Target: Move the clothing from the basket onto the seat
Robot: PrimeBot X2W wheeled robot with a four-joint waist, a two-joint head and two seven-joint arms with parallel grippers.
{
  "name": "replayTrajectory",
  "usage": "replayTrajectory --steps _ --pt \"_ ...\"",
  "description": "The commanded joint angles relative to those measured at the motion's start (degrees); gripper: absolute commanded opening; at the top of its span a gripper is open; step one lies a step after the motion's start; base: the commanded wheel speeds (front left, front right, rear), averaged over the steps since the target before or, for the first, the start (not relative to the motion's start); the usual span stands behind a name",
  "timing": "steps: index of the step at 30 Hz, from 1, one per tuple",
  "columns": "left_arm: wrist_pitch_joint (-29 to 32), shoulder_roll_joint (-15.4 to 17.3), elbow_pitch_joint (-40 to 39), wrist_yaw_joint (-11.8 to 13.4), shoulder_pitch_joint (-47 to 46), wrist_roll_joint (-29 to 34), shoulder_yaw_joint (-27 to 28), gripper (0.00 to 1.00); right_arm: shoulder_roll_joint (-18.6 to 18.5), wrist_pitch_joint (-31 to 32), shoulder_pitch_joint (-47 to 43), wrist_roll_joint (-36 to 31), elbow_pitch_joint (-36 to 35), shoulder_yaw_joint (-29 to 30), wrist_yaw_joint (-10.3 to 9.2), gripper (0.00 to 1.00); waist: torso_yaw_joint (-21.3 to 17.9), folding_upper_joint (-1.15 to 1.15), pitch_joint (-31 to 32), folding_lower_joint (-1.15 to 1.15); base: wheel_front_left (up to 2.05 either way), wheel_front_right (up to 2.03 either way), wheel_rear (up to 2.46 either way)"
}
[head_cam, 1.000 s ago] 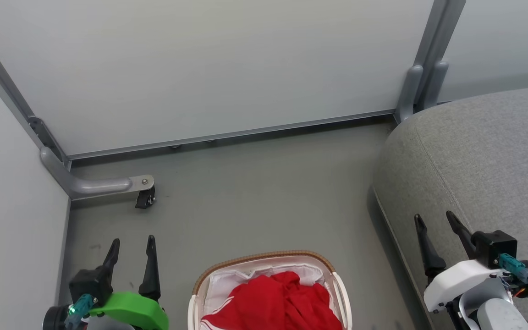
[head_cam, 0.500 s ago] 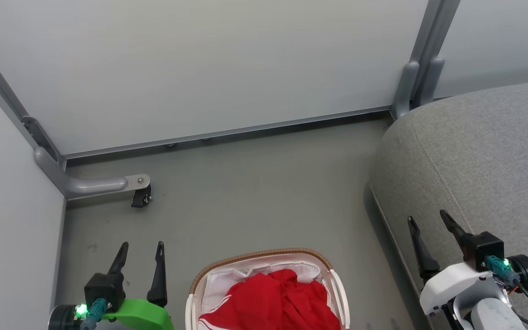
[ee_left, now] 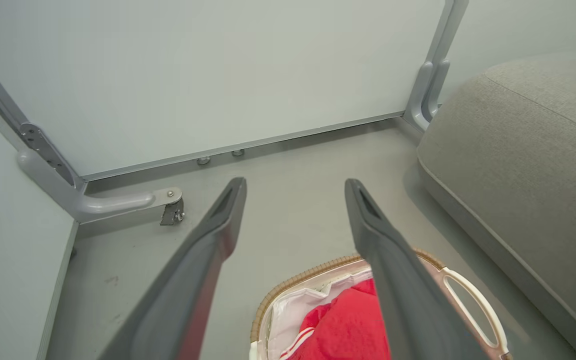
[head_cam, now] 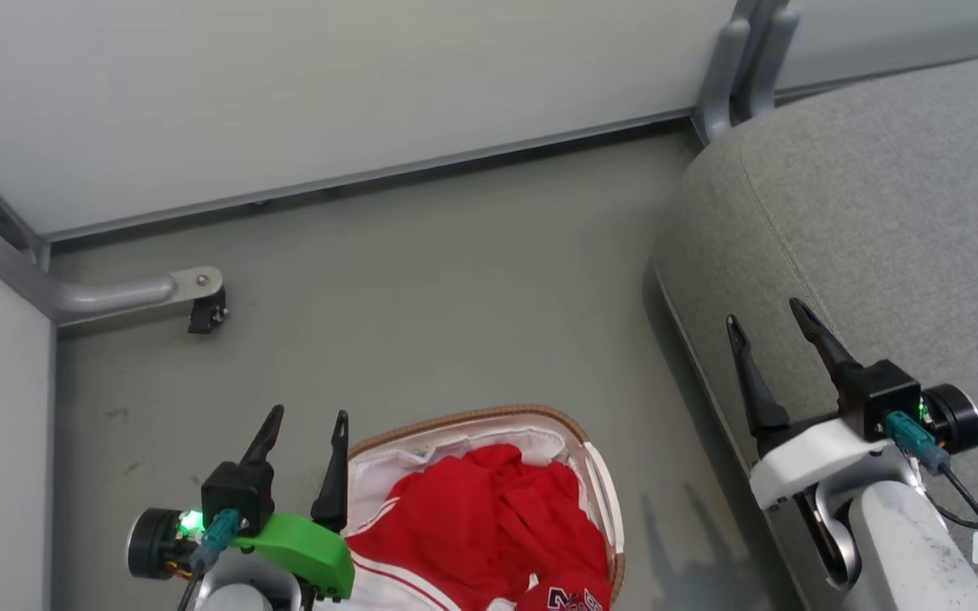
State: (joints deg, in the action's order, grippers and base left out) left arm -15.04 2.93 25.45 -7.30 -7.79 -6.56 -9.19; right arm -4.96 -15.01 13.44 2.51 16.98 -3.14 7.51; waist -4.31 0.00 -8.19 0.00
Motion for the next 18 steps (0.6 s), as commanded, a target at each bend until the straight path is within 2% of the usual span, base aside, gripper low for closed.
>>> replayTrajectory --steps 1,18 --pt "-0.2 0.9 0.4 -0.3 -2.1 -0.5 -0.6 1.00 0.2 -0.3 1.4 -0.3 -0.7 -0.3 -0.04 1.00 -4.0 0.00 -5.8 0.00 0.00 0.00 0.00" --pt "-0.2 7.3 11.8 -0.3 -17.6 -6.6 -11.9 1.00 2.0 -0.3 8.8 1.7 -7.3 -2.9 -0.04 1.00 -12.7 0.00 -23.7 0.00 0.00 0.00 0.00"
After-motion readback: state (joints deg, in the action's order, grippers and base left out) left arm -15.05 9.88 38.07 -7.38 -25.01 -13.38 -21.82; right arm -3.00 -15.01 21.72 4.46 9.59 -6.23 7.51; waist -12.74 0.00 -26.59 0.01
